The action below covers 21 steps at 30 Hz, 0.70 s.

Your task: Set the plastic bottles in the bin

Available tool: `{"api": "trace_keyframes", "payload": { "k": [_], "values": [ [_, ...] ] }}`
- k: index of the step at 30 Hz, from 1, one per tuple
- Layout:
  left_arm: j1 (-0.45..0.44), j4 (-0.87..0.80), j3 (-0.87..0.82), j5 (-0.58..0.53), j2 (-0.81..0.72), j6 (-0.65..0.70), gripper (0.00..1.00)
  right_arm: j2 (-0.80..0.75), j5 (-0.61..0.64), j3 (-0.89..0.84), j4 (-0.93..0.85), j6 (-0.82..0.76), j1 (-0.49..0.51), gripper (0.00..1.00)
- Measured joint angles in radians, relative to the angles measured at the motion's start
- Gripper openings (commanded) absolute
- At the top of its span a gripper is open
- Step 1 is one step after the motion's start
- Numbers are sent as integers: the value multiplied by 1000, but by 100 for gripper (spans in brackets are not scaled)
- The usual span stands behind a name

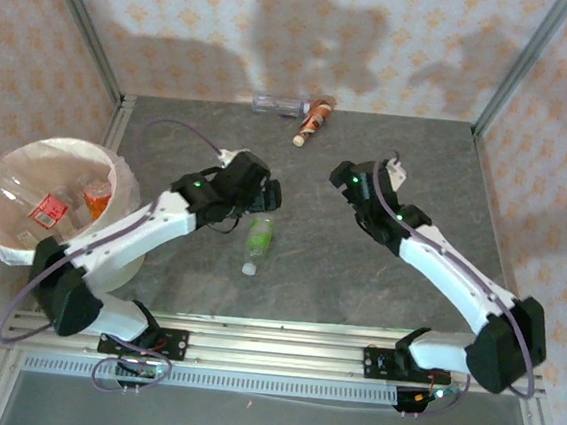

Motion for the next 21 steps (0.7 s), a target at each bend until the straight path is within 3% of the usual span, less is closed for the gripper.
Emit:
{"api": "trace_keyframes", "payload": {
  "k": [8,14,18,21],
  "values": [
    [-47,-52,5,68,300,35,100,-100,40,-167,7,27,-1,99],
    [-66,-56,31,67,412,62,99,-106,40,-229,8,51,-1,99],
    [-64,-53,60,66,464,79,78,-112,47,-225,13,35,-1,99],
    [-64,-39,72,61,497,91,72,-112,55,-212,10,18,-1,100]
  ]
}}
